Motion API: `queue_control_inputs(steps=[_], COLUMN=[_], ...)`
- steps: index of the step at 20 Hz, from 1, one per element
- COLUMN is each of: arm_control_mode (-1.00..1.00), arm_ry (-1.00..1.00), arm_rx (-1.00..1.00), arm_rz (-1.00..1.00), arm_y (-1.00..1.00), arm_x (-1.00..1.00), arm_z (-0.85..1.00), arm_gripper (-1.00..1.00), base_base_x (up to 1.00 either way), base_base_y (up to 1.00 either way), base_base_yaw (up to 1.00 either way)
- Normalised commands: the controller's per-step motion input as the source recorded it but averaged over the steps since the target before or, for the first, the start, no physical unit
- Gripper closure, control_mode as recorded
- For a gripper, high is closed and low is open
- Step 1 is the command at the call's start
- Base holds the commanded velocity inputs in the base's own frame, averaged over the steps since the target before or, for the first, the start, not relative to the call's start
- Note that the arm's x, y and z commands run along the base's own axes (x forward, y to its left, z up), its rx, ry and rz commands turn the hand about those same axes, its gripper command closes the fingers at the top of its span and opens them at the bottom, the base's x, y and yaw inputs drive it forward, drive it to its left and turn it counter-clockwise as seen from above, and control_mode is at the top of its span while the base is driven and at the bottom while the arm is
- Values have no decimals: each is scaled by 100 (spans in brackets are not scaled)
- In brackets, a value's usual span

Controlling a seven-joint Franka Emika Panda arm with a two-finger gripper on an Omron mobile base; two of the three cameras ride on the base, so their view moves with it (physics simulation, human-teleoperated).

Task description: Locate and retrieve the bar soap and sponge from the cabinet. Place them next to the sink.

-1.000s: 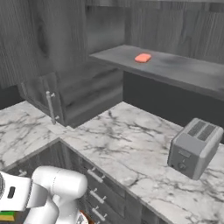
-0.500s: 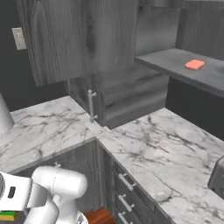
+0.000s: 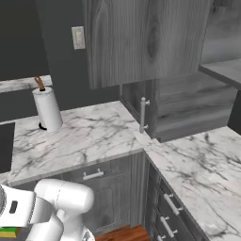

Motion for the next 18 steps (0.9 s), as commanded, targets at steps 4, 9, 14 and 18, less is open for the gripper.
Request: queue_control_inputs(steps=[4, 9, 14, 18], arm_control_mode=[100, 100, 100, 100], arm_ry=[0, 0, 0, 0], arm_rx=[0, 0, 0, 0], arm_rz=[0, 0, 0, 0], arm_y=[0, 0, 0, 0], arm_x=[0, 0, 0, 0], arm_z=[0, 0, 0, 0], arm_gripper=[100, 100, 100, 100], base_base_x=[-8, 0, 5, 11], base_base_y=[54, 42, 44, 42], base_base_yaw=[34, 0, -2, -2])
